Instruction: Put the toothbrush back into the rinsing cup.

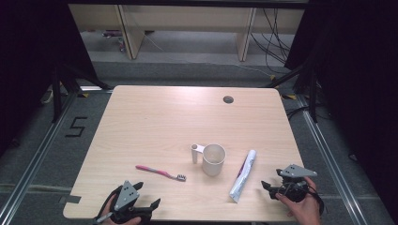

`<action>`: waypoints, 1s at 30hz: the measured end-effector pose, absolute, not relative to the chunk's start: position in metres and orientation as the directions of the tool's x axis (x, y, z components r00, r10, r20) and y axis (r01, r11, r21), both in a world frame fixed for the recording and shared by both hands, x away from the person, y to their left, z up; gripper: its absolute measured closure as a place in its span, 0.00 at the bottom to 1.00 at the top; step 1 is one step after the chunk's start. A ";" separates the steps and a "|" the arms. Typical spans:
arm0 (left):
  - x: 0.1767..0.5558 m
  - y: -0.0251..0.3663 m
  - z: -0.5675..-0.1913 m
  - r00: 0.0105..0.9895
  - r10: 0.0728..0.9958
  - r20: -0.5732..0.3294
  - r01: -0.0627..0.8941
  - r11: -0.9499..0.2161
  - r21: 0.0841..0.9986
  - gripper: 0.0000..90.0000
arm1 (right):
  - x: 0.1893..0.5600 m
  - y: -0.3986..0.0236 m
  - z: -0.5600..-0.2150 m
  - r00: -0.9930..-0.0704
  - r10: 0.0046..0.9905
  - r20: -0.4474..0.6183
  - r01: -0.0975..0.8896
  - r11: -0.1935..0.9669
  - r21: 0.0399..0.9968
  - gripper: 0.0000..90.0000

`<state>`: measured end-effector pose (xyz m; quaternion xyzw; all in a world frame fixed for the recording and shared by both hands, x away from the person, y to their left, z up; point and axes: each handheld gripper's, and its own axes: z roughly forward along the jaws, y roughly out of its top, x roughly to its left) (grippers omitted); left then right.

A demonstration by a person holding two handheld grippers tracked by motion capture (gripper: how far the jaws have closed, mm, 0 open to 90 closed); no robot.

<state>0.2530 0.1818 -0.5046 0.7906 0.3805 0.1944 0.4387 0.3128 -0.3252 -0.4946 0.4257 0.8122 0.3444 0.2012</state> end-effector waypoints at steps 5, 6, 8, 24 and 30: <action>0.253 0.182 -0.505 0.635 0.772 -0.027 0.431 -0.325 0.842 0.18 | 0.313 -0.326 -0.495 -0.561 0.826 -0.045 0.548 0.412 0.729 0.27; 0.253 0.182 -0.505 0.632 0.774 -0.030 0.430 -0.319 0.845 0.18 | 0.313 -0.326 -0.495 -0.559 0.828 -0.040 0.551 0.408 0.728 0.27; 0.253 0.182 -0.505 0.634 0.773 -0.027 0.430 -0.324 0.843 0.18 | 0.312 -0.325 -0.494 -0.552 0.833 -0.025 0.566 0.396 0.723 0.27; 0.255 0.183 -0.500 0.643 0.766 -0.015 0.410 -0.328 0.851 0.18 | 0.314 -0.328 -0.494 -0.558 0.829 -0.041 0.543 0.402 0.737 0.27; 0.267 0.186 -0.490 0.668 0.743 0.042 0.359 -0.371 0.856 0.22 | 0.314 -0.327 -0.494 -0.552 0.834 0.003 0.573 0.377 0.728 0.27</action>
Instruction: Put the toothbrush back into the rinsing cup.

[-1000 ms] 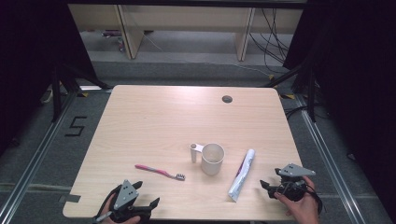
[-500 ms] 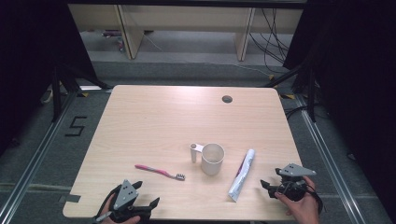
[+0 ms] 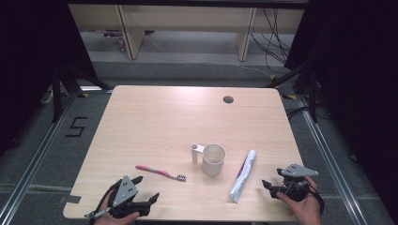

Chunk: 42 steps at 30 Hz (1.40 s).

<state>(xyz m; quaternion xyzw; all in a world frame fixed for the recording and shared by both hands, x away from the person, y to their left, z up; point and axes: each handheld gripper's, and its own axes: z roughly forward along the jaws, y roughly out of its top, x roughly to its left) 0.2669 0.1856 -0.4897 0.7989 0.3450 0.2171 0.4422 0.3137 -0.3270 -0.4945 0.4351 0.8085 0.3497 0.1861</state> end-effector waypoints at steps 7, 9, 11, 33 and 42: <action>0.292 0.179 -0.480 0.749 0.638 0.180 0.258 -0.531 0.807 0.30 | 0.314 -0.327 -0.494 -0.551 0.834 -0.017 0.562 0.386 0.731 0.28; 0.298 0.174 -0.479 0.757 0.607 0.245 0.217 -0.586 0.781 0.34 | 0.315 -0.328 -0.495 -0.557 0.830 -0.019 0.557 0.391 0.733 0.28; 0.306 0.172 -0.477 0.791 0.562 0.241 0.220 -0.629 0.746 0.35 | 0.314 -0.327 -0.495 -0.553 0.833 -0.011 0.564 0.384 0.731 0.28; 0.375 0.163 -0.483 0.891 0.417 0.180 0.272 -0.807 0.524 0.61 | 0.314 -0.324 -0.497 -0.562 0.827 0.008 0.574 0.383 0.723 0.28; 0.381 0.149 -0.486 0.919 0.374 0.127 0.288 -0.854 0.433 0.75 | 0.315 -0.324 -0.498 -0.573 0.820 0.011 0.575 0.392 0.718 0.28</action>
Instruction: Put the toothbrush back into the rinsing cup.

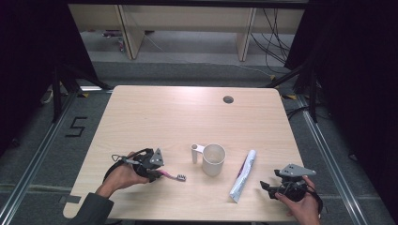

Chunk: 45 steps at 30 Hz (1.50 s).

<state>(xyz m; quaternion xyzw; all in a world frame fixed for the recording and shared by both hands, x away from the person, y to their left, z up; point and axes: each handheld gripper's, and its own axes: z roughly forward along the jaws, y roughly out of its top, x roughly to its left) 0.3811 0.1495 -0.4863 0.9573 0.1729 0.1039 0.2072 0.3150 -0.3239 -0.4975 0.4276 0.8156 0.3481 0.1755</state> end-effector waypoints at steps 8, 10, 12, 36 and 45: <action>0.382 0.142 -0.484 0.930 0.353 0.098 0.302 -0.890 0.342 0.85 | 0.317 -0.325 -0.499 -0.586 0.810 -0.019 0.551 0.416 0.724 0.28; 0.382 0.138 -0.483 0.930 0.360 0.077 0.319 -0.892 0.321 0.87 | 0.317 -0.324 -0.499 -0.586 0.810 -0.004 0.560 0.409 0.721 0.28; 0.382 0.134 -0.482 0.925 0.378 0.049 0.349 -0.892 0.287 0.88 | 0.315 -0.323 -0.498 -0.581 0.814 0.012 0.575 0.400 0.714 0.28; 0.386 0.116 -0.476 0.911 0.407 0.070 0.393 -0.907 0.153 0.92 | 0.316 -0.323 -0.499 -0.598 0.802 -0.012 0.548 0.419 0.724 0.28; 0.384 0.135 -0.448 0.886 0.456 0.082 0.397 -0.839 0.372 0.92 | 0.314 -0.323 -0.498 -0.578 0.816 0.024 0.576 0.387 0.721 0.28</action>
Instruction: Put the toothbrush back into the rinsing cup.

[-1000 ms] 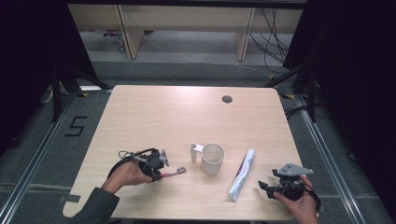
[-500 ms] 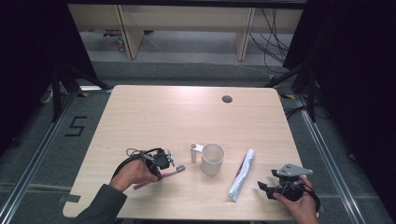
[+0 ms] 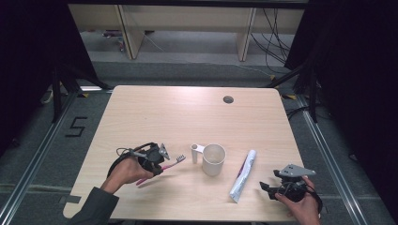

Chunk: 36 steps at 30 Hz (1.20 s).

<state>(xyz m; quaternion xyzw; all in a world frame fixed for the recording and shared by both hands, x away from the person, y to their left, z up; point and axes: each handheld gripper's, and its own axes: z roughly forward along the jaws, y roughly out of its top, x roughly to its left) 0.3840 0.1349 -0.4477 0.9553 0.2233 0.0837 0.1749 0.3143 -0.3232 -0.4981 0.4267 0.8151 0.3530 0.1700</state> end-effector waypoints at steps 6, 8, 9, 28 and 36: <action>0.377 0.147 -0.432 0.845 0.528 0.089 0.389 -0.720 0.575 0.92 | 0.315 -0.324 -0.498 -0.576 0.817 0.019 0.569 0.385 0.726 0.28; 0.375 0.149 -0.429 0.841 0.534 0.092 0.368 -0.688 0.625 0.92 | 0.315 -0.324 -0.498 -0.571 0.821 0.022 0.575 0.381 0.724 0.28; 0.375 0.151 -0.428 0.837 0.539 0.100 0.361 -0.679 0.640 0.92 | 0.315 -0.325 -0.498 -0.571 0.820 0.024 0.575 0.379 0.725 0.28; 0.376 0.159 -0.434 0.691 0.722 0.010 0.293 -0.294 0.910 0.92 | 0.315 -0.325 -0.498 -0.571 0.820 0.042 0.581 0.367 0.727 0.28; 0.378 0.153 -0.430 0.666 0.746 0.004 0.227 -0.208 0.951 0.92 | 0.315 -0.325 -0.497 -0.566 0.824 0.036 0.581 0.368 0.726 0.28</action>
